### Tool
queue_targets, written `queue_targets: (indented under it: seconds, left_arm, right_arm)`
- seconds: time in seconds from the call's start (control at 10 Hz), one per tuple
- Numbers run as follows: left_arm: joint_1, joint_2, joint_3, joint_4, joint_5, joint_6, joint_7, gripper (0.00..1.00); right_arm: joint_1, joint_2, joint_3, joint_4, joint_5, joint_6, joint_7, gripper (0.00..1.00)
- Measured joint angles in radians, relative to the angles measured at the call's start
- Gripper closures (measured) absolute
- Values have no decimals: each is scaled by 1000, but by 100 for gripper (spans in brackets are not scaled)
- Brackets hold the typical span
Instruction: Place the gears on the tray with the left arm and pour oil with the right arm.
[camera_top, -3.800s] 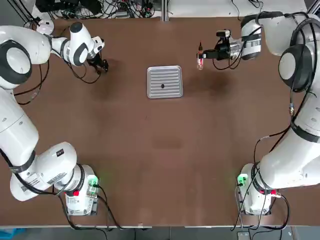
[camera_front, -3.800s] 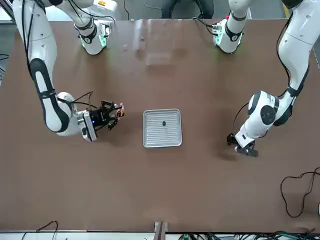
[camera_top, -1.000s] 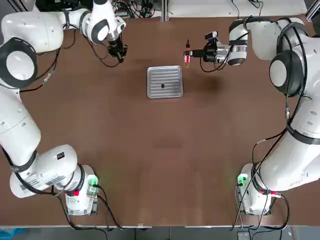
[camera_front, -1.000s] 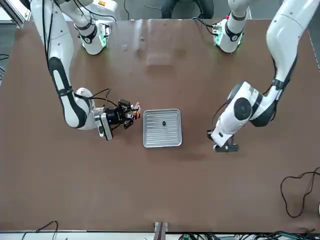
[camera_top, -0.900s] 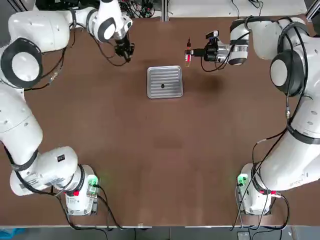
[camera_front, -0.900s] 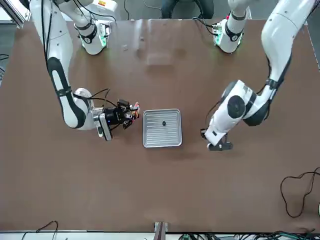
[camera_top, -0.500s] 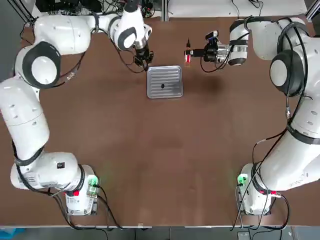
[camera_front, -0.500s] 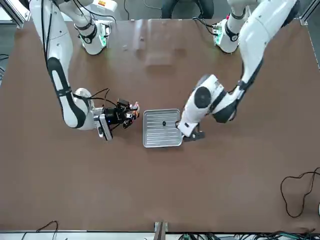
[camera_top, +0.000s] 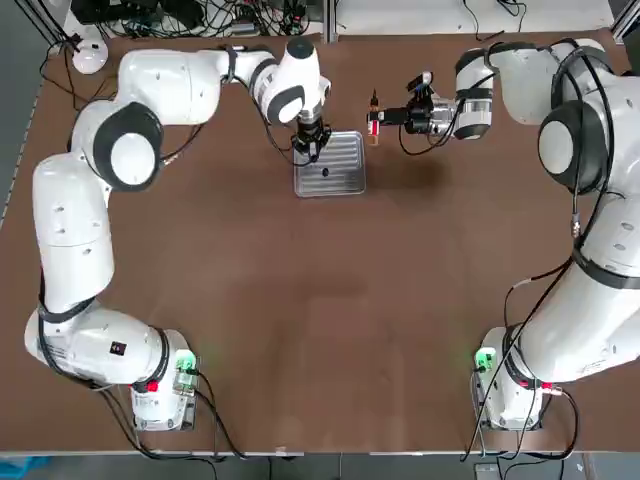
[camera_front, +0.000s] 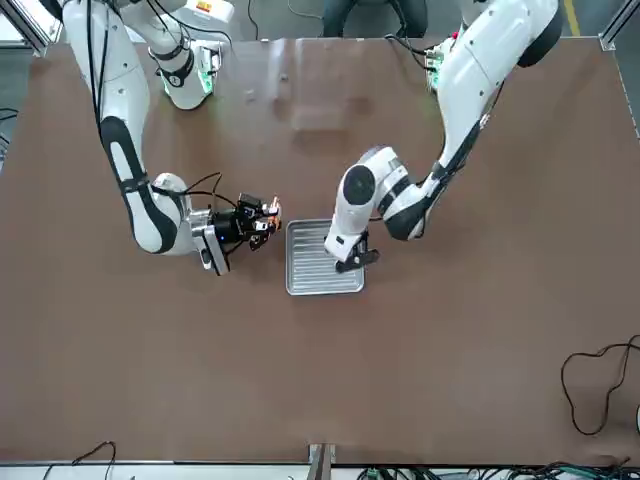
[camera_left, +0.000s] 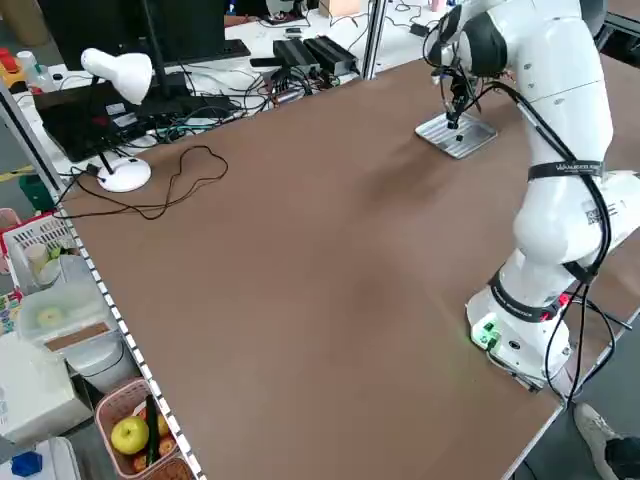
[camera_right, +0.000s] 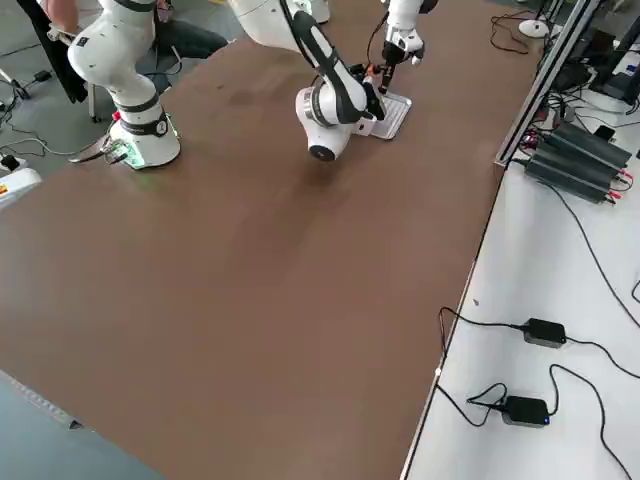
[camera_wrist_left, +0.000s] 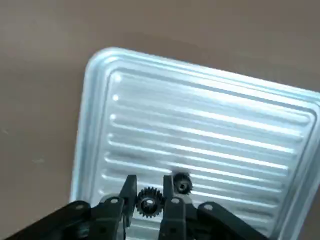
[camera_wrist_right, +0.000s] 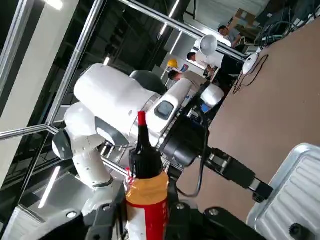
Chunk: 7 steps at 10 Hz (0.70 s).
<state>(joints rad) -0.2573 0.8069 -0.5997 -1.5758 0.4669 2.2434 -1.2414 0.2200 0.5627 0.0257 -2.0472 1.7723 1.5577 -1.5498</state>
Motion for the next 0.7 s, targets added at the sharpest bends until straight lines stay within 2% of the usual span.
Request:
queue_targets:
  seconds: [0.2,0.4,0.6,0.7]
  left_arm:
    - [-86,24,63,36,0,7,-36,74]
    - [-102,35,78,50,0,19,-44,73]
    - [-102,38,80,51,0,31,-53,69]
    - [-103,38,80,51,0,32,-54,62]
  right_arm:
    - [14,0,1,-1,0,2,54,67]
    - [30,0,2,-2,0,5,88,67]
    - [35,0,2,-2,0,5,95,67]
    - [35,0,2,-3,0,5,97,67]
